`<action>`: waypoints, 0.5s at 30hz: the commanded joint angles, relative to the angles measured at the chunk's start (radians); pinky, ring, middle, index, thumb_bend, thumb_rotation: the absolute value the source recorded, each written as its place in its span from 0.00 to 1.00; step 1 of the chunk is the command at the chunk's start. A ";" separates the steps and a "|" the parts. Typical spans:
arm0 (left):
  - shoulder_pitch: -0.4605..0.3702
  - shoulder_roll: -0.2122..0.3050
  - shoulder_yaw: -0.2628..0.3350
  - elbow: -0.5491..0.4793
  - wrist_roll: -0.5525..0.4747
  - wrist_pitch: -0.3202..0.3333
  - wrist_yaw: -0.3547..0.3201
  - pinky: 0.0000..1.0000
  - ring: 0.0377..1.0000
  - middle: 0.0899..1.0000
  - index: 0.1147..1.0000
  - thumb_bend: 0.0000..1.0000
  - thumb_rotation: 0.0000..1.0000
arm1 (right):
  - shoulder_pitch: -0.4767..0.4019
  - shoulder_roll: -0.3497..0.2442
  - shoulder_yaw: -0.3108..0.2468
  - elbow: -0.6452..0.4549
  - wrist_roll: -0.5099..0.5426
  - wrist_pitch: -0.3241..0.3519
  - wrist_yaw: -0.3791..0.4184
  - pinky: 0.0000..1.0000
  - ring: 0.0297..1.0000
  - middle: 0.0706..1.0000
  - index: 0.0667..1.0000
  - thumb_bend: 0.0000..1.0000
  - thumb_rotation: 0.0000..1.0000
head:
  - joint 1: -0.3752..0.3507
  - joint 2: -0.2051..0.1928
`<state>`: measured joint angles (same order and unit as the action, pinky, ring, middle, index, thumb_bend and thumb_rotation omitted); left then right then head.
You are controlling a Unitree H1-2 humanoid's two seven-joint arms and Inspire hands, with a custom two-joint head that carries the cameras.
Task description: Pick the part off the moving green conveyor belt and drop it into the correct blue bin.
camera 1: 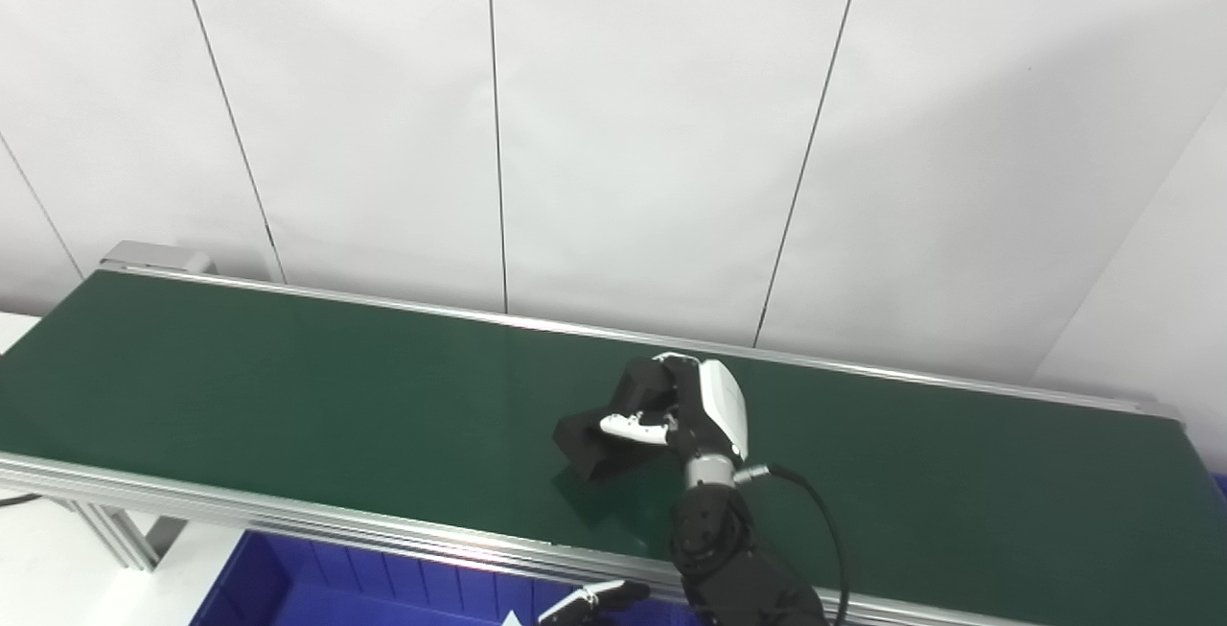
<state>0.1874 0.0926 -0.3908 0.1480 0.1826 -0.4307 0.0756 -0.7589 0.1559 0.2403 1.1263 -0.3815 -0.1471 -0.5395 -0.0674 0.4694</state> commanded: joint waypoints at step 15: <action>-0.020 0.001 0.074 -0.018 -0.068 -0.038 -0.074 0.79 0.86 0.85 0.78 0.88 0.48 | 0.375 -0.067 -0.060 -0.848 0.017 0.127 0.145 0.34 0.44 0.50 0.43 0.49 0.00 | -0.089 0.068</action>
<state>0.1812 0.0926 -0.3253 0.1581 0.1206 -0.4307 0.0117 -0.3910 0.0883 0.1859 0.3469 -0.3674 -0.0312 -0.4157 -0.1579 0.5368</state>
